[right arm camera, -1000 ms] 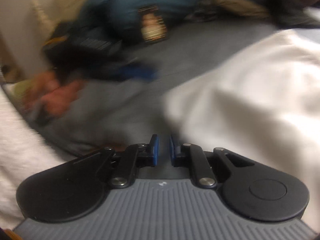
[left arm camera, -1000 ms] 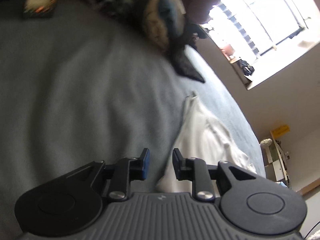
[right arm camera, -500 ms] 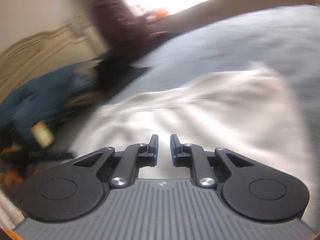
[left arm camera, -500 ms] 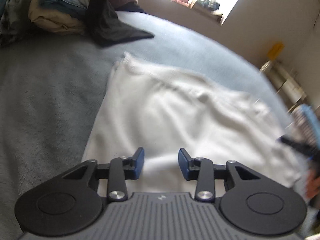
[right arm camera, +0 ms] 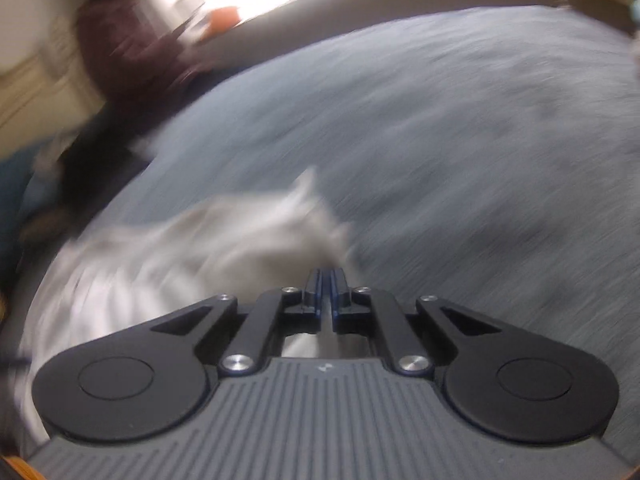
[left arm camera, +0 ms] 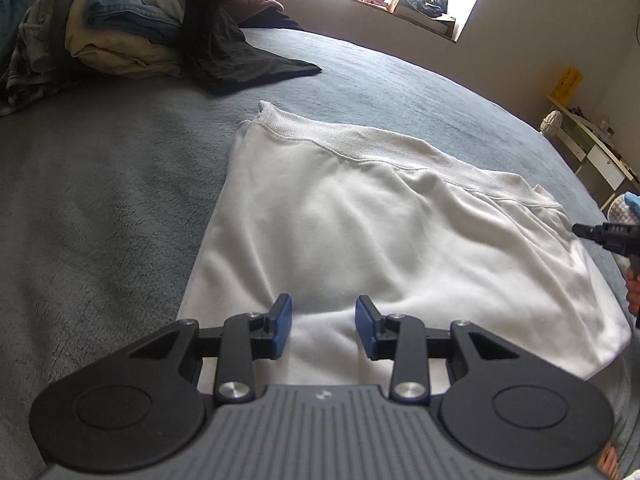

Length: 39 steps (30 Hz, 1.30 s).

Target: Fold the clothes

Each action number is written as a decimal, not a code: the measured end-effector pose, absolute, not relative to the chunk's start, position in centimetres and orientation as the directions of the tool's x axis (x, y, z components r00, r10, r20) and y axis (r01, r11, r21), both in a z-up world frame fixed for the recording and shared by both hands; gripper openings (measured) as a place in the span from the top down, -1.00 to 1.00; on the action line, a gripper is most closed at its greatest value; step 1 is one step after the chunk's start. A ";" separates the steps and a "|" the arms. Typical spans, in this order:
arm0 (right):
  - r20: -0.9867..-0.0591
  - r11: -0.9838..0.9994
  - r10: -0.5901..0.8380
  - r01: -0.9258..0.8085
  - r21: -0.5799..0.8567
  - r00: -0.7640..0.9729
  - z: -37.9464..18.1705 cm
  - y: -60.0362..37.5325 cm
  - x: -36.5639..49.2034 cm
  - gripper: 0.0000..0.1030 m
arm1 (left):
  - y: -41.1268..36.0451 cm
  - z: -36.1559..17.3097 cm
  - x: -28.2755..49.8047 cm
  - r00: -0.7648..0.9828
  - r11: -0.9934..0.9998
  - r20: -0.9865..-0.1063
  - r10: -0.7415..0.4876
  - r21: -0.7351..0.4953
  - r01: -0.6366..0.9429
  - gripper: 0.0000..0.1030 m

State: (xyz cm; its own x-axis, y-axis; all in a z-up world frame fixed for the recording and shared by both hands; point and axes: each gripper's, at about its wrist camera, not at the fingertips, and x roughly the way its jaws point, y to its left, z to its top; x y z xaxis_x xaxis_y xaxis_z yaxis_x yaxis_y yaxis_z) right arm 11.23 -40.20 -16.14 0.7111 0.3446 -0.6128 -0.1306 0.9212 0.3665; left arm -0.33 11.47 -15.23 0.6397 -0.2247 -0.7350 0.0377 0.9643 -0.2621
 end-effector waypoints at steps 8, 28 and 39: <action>-0.605 0.855 0.519 -0.378 0.355 0.605 -14.7 -35.7 11.3 0.83 | 12.0 -15.5 -0.5 0.644 0.958 -0.725 -0.244 -0.282 0.045 0.29; -0.719 0.769 0.597 -0.510 0.385 0.356 -16.4 -27.3 8.7 1.00 | 14.9 -16.6 -0.6 0.652 0.896 -0.656 -0.380 -0.435 0.085 0.29; -0.675 0.758 0.627 -0.505 0.412 0.389 -14.0 -26.8 6.8 0.88 | 15.0 -16.6 -0.7 0.657 0.892 -0.645 -0.389 -0.443 0.094 0.29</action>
